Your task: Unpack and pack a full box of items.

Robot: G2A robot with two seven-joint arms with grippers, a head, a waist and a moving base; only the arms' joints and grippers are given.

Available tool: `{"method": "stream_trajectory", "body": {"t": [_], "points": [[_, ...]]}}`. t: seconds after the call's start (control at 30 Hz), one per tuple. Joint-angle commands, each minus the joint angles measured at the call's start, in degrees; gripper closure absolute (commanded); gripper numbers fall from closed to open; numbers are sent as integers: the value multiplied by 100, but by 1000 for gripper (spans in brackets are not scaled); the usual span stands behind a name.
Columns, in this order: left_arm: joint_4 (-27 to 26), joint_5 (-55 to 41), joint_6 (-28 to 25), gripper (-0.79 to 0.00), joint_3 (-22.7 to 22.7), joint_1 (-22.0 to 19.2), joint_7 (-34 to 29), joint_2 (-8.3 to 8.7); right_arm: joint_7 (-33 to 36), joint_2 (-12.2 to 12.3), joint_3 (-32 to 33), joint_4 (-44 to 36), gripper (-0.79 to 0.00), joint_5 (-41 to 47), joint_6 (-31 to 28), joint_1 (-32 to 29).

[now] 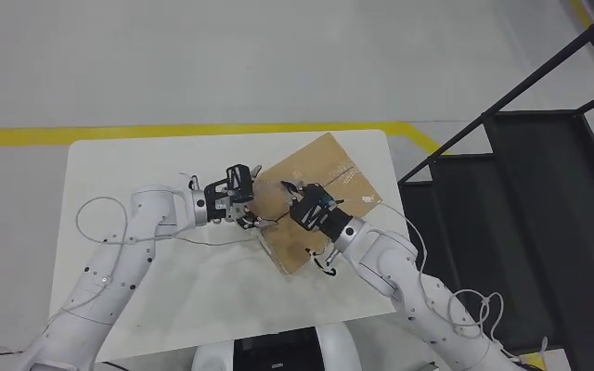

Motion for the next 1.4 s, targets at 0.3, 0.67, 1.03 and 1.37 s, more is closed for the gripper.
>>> {"method": "stream_trajectory", "body": {"t": [0.3,0.67,1.03,1.37], "points": [[-500,-429,25,-785,-1173,631,-266,284,-73,4,323,73,0,172,-83,-97],[-868,-767,22,-785,-2210,1253,-717,512,-314,108,920,-409,0,417,-982,-435],[-797,-979,119,-785,-2129,1358,-878,523,-13,190,1418,-795,0,483,-1721,-392],[-687,-1054,204,-785,-2077,1279,-961,529,424,120,419,-341,0,512,-2327,-130]]}}
